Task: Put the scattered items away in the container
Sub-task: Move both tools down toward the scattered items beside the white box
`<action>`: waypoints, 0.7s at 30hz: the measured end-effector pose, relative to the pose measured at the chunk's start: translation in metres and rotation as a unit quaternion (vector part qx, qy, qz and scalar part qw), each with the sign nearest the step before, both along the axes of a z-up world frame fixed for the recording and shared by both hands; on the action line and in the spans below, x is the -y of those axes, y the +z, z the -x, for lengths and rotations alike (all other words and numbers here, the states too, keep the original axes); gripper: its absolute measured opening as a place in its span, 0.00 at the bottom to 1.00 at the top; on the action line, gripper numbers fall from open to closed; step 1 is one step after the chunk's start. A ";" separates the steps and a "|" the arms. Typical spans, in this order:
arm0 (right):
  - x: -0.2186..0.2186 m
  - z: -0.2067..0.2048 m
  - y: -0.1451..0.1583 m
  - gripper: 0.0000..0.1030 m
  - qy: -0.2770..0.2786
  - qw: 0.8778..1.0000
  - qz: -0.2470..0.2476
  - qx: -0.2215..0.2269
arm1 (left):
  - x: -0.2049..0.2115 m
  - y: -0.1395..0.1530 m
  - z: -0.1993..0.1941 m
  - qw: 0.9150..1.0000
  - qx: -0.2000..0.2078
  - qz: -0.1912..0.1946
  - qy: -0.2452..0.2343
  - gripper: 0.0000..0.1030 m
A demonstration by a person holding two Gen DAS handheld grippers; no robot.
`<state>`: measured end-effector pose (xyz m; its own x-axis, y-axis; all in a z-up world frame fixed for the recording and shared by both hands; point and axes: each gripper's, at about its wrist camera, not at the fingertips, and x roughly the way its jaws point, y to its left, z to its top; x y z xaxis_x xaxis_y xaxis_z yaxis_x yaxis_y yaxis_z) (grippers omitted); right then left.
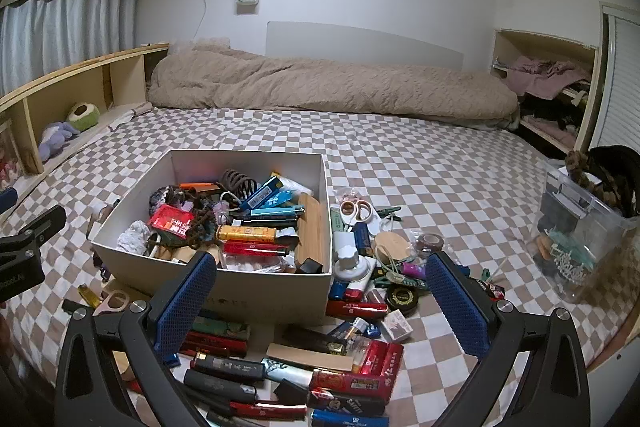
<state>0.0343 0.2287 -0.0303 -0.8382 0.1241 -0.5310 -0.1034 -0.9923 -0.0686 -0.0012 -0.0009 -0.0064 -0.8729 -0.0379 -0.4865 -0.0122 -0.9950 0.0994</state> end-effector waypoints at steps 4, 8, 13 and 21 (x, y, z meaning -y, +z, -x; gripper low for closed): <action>0.000 0.000 0.000 1.00 -0.001 1.000 0.001 -0.001 | 0.000 -0.001 0.000 1.000 0.000 0.001 0.000 1.00; -0.002 0.000 0.001 1.00 -0.003 1.000 0.003 -0.005 | 0.000 -0.001 0.000 1.000 -0.002 -0.002 0.001 1.00; -0.007 -0.004 0.004 1.00 -0.005 1.000 0.015 -0.019 | 0.002 -0.001 -0.002 1.000 -0.006 -0.004 0.003 1.00; -0.013 -0.012 -0.003 1.00 -0.011 0.998 0.039 -0.046 | 0.010 -0.011 -0.001 1.000 0.018 -0.021 0.002 1.00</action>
